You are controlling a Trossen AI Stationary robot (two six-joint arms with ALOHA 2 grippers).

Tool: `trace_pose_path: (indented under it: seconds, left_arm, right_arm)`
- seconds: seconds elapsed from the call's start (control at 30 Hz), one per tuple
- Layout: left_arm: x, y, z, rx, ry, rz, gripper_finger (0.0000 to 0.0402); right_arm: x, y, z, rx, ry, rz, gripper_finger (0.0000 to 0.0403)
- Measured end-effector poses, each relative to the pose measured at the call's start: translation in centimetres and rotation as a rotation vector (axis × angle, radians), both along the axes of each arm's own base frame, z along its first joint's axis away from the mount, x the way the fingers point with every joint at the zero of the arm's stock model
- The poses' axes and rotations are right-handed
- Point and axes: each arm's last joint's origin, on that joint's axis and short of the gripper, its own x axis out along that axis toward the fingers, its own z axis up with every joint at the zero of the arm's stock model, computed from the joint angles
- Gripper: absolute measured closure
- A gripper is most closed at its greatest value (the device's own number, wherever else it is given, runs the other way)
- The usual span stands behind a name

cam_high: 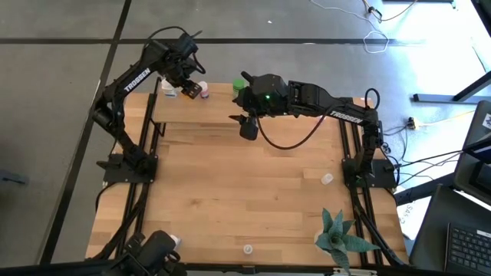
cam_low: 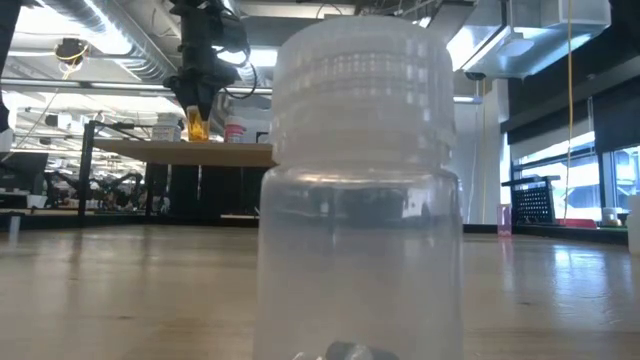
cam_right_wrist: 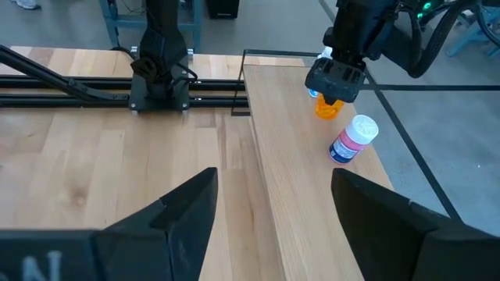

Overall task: Pick and place medicine bottles onto shelf by color
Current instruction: Put the orange pill bottle on the shelf

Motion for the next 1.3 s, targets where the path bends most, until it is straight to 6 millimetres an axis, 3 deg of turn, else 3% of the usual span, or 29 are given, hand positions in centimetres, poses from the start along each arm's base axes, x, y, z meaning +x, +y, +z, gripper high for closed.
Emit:
trace_pose_path:
  seconds: [1.3]
  left_arm:
    - [0.9,0.7,-1.3,-0.039,0.022,-0.034,0.0209]
  right_arm:
    - [0.0,0.0,0.0,0.0,0.001,0.0,0.015]
